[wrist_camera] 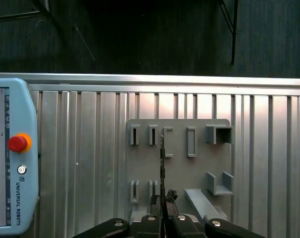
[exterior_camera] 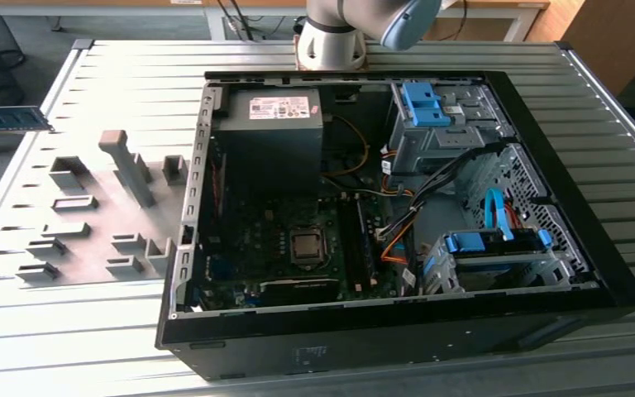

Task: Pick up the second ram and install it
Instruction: 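Pick up the second ram and move it above second insertion slot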

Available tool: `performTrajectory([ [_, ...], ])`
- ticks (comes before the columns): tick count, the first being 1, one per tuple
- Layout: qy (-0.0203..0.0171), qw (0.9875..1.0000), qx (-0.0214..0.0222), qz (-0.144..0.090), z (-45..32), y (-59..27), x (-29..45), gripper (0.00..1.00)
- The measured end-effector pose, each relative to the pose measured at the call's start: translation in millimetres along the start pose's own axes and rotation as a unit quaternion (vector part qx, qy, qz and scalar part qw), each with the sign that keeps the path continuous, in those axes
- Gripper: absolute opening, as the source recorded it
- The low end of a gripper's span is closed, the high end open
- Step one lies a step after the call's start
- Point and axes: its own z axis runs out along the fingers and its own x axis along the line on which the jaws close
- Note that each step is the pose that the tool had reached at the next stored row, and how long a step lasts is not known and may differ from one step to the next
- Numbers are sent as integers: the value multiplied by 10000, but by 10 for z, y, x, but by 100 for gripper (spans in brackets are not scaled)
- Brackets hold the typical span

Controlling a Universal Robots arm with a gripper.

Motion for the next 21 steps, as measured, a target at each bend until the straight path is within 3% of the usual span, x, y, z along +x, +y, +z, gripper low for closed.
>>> performTrajectory([
  [21,1,10000,-1,0,-2,-58,0,14],
])
